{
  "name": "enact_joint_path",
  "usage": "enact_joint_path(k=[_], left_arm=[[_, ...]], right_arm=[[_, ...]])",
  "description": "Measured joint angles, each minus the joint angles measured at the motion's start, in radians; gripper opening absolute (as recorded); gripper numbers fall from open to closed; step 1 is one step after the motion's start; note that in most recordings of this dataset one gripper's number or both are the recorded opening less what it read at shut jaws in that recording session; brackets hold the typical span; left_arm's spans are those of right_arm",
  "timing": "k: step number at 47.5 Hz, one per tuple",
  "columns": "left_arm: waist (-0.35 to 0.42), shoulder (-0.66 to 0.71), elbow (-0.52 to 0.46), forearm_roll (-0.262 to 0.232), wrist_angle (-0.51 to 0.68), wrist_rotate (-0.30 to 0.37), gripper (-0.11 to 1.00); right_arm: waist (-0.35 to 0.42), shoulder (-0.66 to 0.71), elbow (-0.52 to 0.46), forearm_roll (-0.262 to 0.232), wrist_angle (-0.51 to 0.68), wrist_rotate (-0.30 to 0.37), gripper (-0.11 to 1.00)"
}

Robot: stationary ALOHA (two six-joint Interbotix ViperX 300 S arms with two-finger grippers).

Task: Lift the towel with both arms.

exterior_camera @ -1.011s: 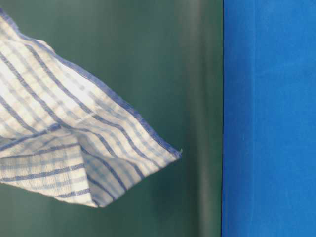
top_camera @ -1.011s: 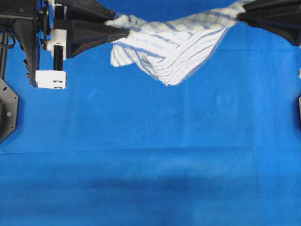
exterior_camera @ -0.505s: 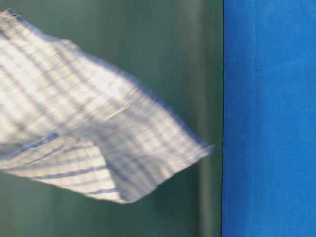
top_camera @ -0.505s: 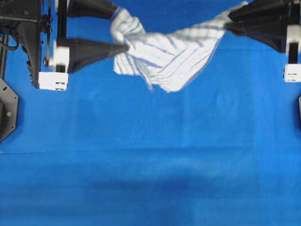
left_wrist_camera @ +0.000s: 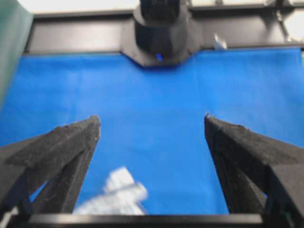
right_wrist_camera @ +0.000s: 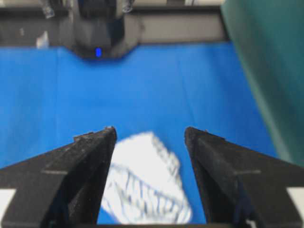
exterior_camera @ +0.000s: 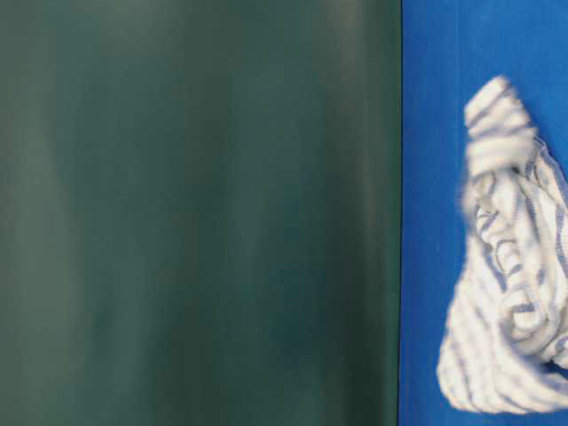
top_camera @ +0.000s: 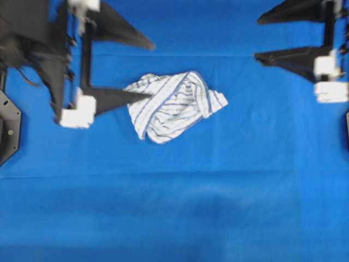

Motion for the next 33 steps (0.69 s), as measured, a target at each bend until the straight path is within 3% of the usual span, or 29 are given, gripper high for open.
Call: enact_joint_path(k=[16, 33], left_arm=[[-0.048, 0.083, 0.224, 0.0, -0.201, -0.075, 0.9], [-0.063, 0.195, 0.443, -0.002, -0.419, -0.153, 0.9]], right_arm=[[0.032, 0.133, 0.218, 0.003, -0.195, 0.086, 0.63], [0.032, 0.399, 0.259, 0.003, -0.331, 0.087, 0.63]])
